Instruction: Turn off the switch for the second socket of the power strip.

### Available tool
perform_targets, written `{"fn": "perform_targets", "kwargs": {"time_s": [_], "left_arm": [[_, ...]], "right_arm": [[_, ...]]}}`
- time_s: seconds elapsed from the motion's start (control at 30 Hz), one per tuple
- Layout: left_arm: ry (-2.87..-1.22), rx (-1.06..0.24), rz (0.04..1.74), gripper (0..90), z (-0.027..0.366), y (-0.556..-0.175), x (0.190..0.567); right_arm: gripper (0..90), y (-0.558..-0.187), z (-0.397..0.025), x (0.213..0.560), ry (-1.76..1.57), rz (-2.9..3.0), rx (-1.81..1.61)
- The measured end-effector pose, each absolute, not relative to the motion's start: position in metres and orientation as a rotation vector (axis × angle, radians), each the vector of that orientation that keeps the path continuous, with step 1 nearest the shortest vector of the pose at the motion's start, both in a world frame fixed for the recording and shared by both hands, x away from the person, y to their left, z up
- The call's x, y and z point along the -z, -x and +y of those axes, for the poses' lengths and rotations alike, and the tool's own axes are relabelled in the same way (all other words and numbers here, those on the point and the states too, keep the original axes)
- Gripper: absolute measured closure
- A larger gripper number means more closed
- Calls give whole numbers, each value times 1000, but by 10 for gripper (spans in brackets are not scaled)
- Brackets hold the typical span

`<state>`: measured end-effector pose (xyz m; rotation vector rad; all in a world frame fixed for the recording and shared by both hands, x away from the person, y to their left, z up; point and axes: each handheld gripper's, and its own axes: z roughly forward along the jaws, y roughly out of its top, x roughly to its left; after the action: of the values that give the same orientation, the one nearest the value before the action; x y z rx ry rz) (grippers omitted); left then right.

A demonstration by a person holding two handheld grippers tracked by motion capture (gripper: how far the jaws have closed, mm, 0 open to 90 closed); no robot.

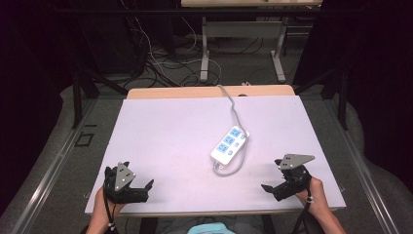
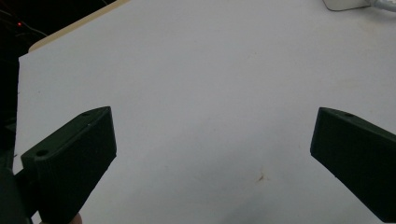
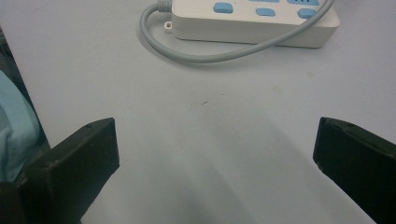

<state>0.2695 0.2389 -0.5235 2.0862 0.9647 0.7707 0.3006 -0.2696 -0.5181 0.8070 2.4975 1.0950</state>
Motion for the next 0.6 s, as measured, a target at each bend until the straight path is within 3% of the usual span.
{"fn": "perform_targets", "kwargs": {"time_s": [0.6], "left_arm": [[-2085, -789, 952, 2, 239, -269, 523]], "right_arm": [[0, -307, -261, 517, -780, 2512, -1092]]}}
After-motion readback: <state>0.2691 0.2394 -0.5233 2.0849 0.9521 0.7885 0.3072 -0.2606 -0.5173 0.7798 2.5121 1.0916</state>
